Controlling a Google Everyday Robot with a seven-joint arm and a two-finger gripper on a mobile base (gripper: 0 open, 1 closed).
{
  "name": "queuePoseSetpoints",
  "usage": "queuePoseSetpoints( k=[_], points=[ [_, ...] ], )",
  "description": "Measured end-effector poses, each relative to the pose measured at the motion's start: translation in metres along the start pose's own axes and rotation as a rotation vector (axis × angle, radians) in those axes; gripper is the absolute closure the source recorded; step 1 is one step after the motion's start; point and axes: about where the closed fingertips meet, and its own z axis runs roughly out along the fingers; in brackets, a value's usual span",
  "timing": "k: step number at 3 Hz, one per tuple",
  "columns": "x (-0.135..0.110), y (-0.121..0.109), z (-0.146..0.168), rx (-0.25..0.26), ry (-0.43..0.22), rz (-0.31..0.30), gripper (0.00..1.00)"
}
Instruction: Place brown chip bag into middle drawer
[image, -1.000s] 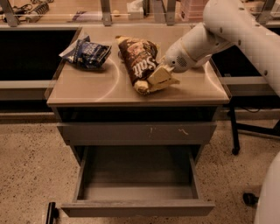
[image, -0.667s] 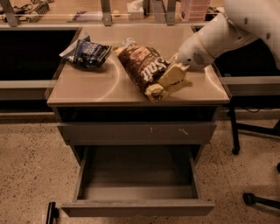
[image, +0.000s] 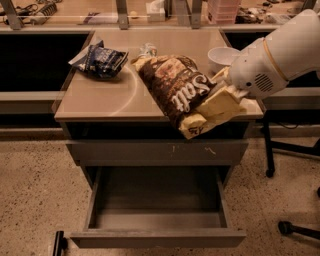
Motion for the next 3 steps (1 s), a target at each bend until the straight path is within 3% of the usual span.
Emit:
queuePoseSetpoints(
  k=[1,2,3],
  points=[
    [0.0,0.0,0.0,0.0,0.0,0.0,1.0],
    [0.014,0.016,0.01,0.012,0.008,0.037,1.0],
    [0.038,0.044,0.024,0.06,-0.032,0.13,1.0]
  ],
)
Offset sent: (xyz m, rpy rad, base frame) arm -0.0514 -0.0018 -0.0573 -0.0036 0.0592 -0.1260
